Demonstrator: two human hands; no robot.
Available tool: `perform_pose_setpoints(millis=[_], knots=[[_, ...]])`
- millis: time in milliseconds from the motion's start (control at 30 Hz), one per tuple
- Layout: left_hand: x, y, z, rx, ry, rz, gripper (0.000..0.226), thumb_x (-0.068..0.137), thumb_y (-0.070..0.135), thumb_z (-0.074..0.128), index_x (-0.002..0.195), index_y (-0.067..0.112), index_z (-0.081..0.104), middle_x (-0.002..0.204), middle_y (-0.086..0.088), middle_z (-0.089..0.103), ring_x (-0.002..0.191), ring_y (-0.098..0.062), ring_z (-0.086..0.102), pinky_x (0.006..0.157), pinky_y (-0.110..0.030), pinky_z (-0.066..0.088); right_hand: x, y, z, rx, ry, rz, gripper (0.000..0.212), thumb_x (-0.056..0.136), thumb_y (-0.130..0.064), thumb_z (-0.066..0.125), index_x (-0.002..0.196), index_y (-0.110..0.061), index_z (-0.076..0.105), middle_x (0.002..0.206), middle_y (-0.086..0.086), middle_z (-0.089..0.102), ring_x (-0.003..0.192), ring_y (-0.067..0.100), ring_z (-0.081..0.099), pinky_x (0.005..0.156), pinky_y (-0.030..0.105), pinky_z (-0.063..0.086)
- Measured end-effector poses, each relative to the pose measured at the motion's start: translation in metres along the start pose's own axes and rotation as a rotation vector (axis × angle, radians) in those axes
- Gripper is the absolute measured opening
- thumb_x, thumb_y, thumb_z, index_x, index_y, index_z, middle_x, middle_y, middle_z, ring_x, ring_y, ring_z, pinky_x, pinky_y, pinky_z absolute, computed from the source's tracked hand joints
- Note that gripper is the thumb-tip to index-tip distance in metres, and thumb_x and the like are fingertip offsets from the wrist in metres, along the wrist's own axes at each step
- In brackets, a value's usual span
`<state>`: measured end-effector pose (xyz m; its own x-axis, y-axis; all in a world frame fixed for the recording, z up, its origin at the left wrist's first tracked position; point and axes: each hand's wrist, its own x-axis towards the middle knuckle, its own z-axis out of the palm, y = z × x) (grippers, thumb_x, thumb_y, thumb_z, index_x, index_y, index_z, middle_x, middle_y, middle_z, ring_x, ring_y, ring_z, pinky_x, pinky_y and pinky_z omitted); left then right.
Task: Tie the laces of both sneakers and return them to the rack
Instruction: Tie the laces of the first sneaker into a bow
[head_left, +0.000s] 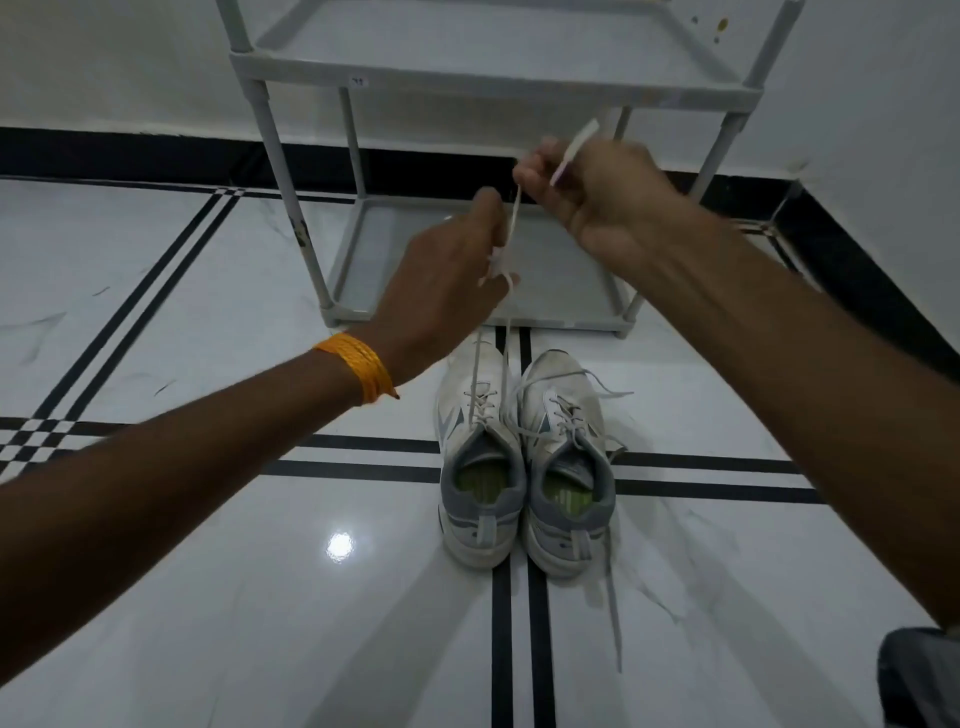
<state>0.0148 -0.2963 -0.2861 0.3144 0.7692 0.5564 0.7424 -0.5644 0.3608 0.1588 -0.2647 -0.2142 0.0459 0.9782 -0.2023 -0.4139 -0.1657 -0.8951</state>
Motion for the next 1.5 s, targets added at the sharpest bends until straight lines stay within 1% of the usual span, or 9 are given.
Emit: perform_pose_setpoints(millis=[167, 333, 433, 600, 767, 933, 1133, 1300, 1500], knots=[[-0.006, -0.005, -0.005, 0.187, -0.122, 0.172, 0.037, 0.094, 0.031, 0.046, 0.08, 0.006, 0.068, 0.069, -0.008, 0.063, 0.056, -0.022, 0.054, 0.057, -0.035, 0.049, 0.003, 0.043, -0.036, 0.032, 0.108, 0.301, 0.012, 0.096, 0.007, 0.047, 0.096, 0.006, 0.059, 0.103, 0.025, 0.061, 0.097, 0.029, 0.066, 0.07, 0.03, 0.06], [0.011, 0.004, -0.02, -0.592, -0.526, -0.741, 0.022, 0.084, 0.024, 0.058, 0.066, 0.013, 0.064, 0.052, 0.007, 0.05, 0.046, -0.01, 0.036, 0.043, -0.02, 0.032, -0.011, 0.073, -0.045, -0.435, 0.152, 0.148, 0.016, 0.088, 0.01, 0.054, 0.098, -0.002, 0.058, 0.108, 0.017, 0.061, 0.092, 0.024, 0.065, 0.075, 0.027, 0.058], [0.016, 0.0, -0.022, -0.662, -0.514, -0.83, 0.021, 0.083, 0.029, 0.058, 0.067, 0.016, 0.063, 0.056, 0.005, 0.038, 0.05, -0.01, 0.031, 0.05, -0.023, 0.027, -0.032, 0.062, -0.038, -0.618, 0.072, -0.186, 0.006, 0.091, -0.013, 0.059, 0.096, -0.01, 0.062, 0.089, 0.005, 0.067, 0.083, 0.016, 0.067, 0.065, 0.025, 0.055], [0.012, 0.001, -0.018, -0.767, -0.455, -0.844, 0.018, 0.085, 0.024, 0.054, 0.069, 0.017, 0.051, 0.052, 0.006, 0.035, 0.046, -0.01, 0.028, 0.044, -0.023, 0.025, -0.046, 0.059, -0.029, -0.764, -0.237, -0.095, 0.029, 0.088, -0.022, 0.07, 0.109, -0.009, 0.055, 0.09, 0.007, 0.073, 0.074, 0.016, 0.072, 0.05, 0.022, 0.05], [0.006, -0.015, -0.015, -0.62, -0.31, -0.729, 0.026, 0.09, 0.031, 0.062, 0.085, 0.008, 0.073, 0.053, 0.007, 0.046, 0.046, -0.007, 0.038, 0.046, -0.017, 0.033, -0.035, 0.056, -0.053, -0.75, -0.065, -0.192, 0.02, 0.085, -0.021, 0.072, 0.077, -0.005, 0.065, 0.057, -0.005, 0.057, 0.047, 0.001, 0.051, 0.052, 0.017, 0.04], [-0.042, -0.09, -0.014, 0.2, -0.297, -0.407, 0.008, 0.078, 0.008, 0.074, 0.084, 0.003, 0.076, 0.085, -0.017, 0.074, 0.077, -0.03, 0.069, 0.079, -0.037, 0.056, -0.014, 0.062, -0.126, -1.542, 0.264, -0.349, 0.015, 0.073, -0.021, 0.083, 0.076, -0.01, 0.072, 0.076, 0.008, 0.072, 0.074, 0.024, 0.07, 0.068, 0.03, 0.052], [-0.102, -0.134, -0.004, 0.488, -0.592, -0.459, 0.016, 0.082, 0.009, 0.069, 0.096, 0.003, 0.071, 0.095, -0.02, 0.07, 0.086, -0.036, 0.064, 0.077, -0.038, 0.054, -0.014, 0.103, -0.184, -2.102, 0.263, -0.116, 0.013, 0.075, -0.017, 0.078, 0.082, -0.009, 0.071, 0.07, 0.007, 0.063, 0.062, 0.024, 0.059, 0.056, 0.024, 0.035], [-0.104, -0.107, 0.02, 0.472, -0.698, -0.374, 0.044, 0.095, 0.041, 0.052, 0.133, 0.018, 0.056, 0.129, -0.011, 0.061, 0.114, -0.032, 0.06, 0.095, -0.04, 0.048, -0.018, 0.123, -0.162, -2.093, 0.082, -0.169, 0.026, 0.093, -0.029, 0.054, 0.107, -0.011, 0.067, 0.109, 0.011, 0.064, 0.104, 0.032, 0.059, 0.076, 0.035, 0.046], [-0.11, -0.046, 0.057, -0.064, -0.621, -0.33, 0.02, 0.093, 0.027, 0.06, 0.105, 0.013, 0.068, 0.106, -0.005, 0.071, 0.081, -0.02, 0.064, 0.074, -0.031, 0.05, -0.04, 0.152, -0.099, -1.528, -0.471, -0.075, 0.019, 0.082, -0.032, 0.074, 0.09, -0.015, 0.075, 0.088, 0.001, 0.073, 0.081, 0.015, 0.066, 0.076, 0.035, 0.055]])
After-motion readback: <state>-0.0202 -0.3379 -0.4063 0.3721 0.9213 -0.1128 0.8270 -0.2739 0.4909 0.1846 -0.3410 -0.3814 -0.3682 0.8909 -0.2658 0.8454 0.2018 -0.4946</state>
